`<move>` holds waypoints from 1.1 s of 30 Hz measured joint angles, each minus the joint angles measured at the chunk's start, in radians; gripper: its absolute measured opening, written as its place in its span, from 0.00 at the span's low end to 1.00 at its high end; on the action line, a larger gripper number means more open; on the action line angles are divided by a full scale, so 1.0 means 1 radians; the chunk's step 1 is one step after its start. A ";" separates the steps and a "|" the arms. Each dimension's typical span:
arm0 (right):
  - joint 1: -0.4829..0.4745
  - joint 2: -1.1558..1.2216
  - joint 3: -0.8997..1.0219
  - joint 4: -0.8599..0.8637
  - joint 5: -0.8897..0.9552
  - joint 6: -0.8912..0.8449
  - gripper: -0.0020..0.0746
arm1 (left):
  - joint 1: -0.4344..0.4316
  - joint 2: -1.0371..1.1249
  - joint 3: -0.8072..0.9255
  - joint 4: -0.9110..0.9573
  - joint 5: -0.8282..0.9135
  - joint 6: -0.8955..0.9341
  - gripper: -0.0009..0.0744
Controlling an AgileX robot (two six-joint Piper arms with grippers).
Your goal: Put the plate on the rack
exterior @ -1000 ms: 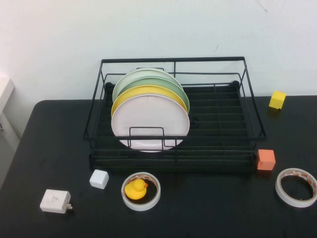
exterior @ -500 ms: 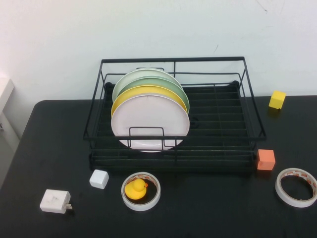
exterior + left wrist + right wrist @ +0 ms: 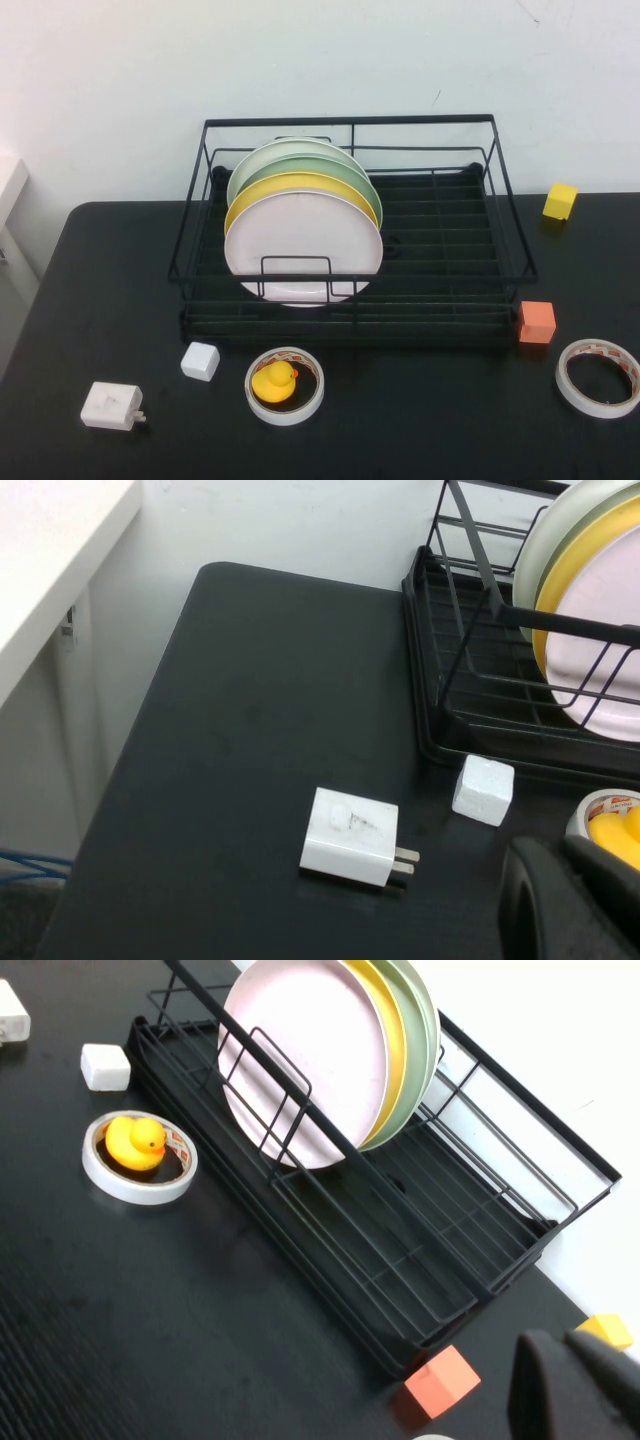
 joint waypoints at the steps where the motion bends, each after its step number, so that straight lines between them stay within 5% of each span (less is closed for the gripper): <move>1: 0.000 0.000 0.000 0.000 0.000 0.000 0.02 | 0.000 0.000 0.000 0.002 0.000 0.000 0.01; 15: 0.000 -0.014 0.002 0.000 0.000 0.000 0.02 | 0.000 0.000 0.000 0.011 0.002 0.000 0.01; 33: -0.011 -0.374 0.121 0.074 -0.056 -0.002 0.02 | 0.000 0.000 0.000 0.011 0.002 0.000 0.01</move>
